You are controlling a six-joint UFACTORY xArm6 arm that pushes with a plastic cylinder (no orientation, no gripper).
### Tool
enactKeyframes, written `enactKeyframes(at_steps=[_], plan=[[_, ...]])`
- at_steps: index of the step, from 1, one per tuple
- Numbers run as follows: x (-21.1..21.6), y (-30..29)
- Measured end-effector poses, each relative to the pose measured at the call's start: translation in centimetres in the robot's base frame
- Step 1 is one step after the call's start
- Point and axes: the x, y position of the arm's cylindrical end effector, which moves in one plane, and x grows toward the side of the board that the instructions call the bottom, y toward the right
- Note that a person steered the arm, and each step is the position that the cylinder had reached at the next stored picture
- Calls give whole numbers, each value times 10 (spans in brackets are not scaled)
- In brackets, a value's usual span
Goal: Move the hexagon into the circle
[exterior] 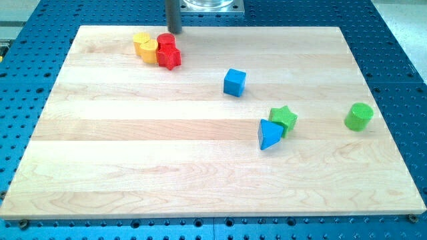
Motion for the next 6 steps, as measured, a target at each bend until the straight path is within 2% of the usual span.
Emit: enactKeyframes(at_steps=[1, 2, 3, 4, 5, 6], plan=[[53, -55], [55, -100], [122, -133], [129, -72], [98, -37], [88, -75]])
